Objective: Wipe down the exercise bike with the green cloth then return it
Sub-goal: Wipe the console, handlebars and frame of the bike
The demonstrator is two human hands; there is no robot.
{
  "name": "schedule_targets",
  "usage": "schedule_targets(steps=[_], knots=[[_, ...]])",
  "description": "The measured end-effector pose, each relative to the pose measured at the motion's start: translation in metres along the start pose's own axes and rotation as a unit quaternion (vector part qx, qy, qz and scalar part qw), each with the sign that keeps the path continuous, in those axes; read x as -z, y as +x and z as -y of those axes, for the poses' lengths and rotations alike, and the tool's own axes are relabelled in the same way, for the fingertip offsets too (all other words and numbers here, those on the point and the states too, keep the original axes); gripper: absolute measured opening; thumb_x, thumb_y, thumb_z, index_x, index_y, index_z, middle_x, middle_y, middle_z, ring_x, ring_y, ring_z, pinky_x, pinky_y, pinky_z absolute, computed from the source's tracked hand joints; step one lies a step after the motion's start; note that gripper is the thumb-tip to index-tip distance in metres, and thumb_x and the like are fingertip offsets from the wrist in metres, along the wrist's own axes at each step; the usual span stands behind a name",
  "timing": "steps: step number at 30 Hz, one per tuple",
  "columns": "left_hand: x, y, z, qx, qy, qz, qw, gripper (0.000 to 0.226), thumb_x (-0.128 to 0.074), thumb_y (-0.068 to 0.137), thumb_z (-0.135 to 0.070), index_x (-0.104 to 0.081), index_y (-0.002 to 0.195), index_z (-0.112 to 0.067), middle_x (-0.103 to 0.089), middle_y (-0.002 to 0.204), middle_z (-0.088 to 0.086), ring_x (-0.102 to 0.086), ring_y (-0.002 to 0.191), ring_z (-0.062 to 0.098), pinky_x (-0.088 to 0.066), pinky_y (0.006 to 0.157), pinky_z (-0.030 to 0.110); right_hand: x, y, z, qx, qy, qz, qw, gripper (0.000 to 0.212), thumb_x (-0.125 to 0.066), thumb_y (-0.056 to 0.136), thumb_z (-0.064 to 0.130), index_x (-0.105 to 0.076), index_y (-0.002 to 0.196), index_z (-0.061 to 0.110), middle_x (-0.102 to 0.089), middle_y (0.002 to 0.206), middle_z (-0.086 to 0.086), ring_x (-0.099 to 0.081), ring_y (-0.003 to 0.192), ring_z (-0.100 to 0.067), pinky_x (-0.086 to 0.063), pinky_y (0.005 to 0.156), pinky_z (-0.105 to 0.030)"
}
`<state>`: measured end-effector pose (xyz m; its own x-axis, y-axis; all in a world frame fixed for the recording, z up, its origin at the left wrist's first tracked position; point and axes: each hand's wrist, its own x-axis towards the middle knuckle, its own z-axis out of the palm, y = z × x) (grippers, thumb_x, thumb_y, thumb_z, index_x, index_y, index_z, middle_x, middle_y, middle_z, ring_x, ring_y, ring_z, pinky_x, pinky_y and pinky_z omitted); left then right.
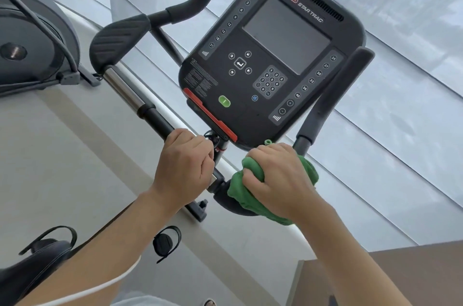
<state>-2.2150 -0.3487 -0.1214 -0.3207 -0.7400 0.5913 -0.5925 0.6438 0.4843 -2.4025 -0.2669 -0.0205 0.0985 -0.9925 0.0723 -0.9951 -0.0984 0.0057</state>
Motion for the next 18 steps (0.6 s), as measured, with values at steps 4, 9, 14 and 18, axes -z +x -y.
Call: schedule_targets(steps=[4, 9, 14, 18], knots=[[0.003, 0.000, 0.000, 0.001, 0.001, 0.011, 1.000, 0.020, -0.049, 0.089, -0.006, -0.055, 0.072, -0.014, -0.050, 0.069, -0.002, -0.045, 0.074, 0.025, -0.043, 0.090, 0.043, 0.004, 0.039, 0.001, -0.036, -0.008, 0.116, 0.993, 0.043, -0.038, 0.080, 0.054, -0.045, 0.062, 0.015, -0.049, 0.055, -0.001, -0.049, 0.057, -0.022, -0.036, 0.057, -0.033], [0.007, 0.004, -0.005, 0.024, 0.017, 0.037, 0.999, 0.024, -0.042, 0.092, -0.012, -0.055, 0.072, -0.013, -0.052, 0.068, 0.001, -0.046, 0.074, 0.027, -0.044, 0.095, 0.043, 0.007, 0.079, 0.013, -0.127, 0.003, 0.319, 0.939, 0.046, -0.052, 0.089, 0.059, -0.044, 0.061, 0.023, -0.047, 0.062, 0.004, -0.046, 0.058, -0.018, -0.032, 0.055, -0.032], [0.010, 0.003, -0.005, 0.027, 0.025, 0.050, 0.998, 0.028, -0.038, 0.095, -0.016, -0.055, 0.073, -0.013, -0.053, 0.069, 0.002, -0.046, 0.075, 0.027, -0.045, 0.095, 0.046, 0.001, 0.064, 0.020, -0.097, -0.052, 0.228, 0.967, 0.046, -0.045, 0.088, 0.057, -0.038, 0.060, 0.022, -0.043, 0.058, 0.004, -0.042, 0.053, -0.019, -0.029, 0.053, -0.032], [0.008, 0.002, -0.006, 0.028, 0.035, 0.046, 0.998, 0.027, -0.040, 0.096, -0.016, -0.055, 0.074, -0.015, -0.052, 0.069, 0.001, -0.044, 0.075, 0.025, -0.045, 0.093, 0.045, -0.016, 0.024, 0.027, -0.036, -0.050, 0.010, 0.998, 0.045, -0.039, 0.085, 0.051, -0.031, 0.056, 0.018, -0.031, 0.045, 0.000, -0.030, 0.044, -0.018, -0.024, 0.051, -0.033]])
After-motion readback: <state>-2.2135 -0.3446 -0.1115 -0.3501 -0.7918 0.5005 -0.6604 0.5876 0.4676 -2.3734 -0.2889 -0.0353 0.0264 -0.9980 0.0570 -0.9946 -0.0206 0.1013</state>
